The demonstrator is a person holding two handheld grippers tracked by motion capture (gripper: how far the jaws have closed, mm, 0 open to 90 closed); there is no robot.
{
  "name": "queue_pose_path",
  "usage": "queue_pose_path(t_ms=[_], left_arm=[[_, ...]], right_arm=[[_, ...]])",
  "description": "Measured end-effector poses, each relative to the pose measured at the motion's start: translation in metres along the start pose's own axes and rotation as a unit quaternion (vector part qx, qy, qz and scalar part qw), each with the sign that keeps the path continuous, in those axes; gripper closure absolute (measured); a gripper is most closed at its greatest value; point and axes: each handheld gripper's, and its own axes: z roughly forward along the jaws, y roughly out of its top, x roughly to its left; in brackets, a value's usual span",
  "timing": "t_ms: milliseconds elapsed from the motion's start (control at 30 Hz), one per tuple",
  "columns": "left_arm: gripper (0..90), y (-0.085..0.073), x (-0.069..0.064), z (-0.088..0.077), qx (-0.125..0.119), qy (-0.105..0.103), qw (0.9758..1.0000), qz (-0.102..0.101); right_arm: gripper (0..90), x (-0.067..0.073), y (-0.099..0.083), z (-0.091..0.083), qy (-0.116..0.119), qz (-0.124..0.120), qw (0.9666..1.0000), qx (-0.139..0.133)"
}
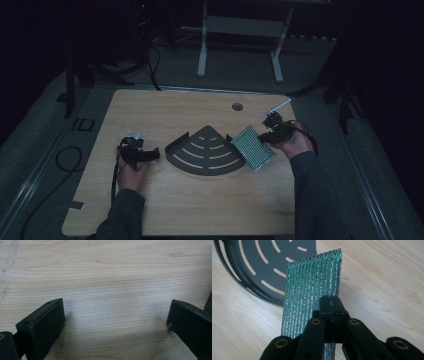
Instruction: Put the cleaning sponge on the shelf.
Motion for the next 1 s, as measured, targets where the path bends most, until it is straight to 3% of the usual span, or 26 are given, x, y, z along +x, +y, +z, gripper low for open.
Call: queue_pose_path(t_ms=[1000], left_arm=[[2.2, 0.0, 0.0, 0.0, 0.0, 0.0, 1.0, 0.0]], right_arm=[[89.7, 0.004, 0.029, 0.011, 0.007, 0.004, 0.9999, -0.009]])
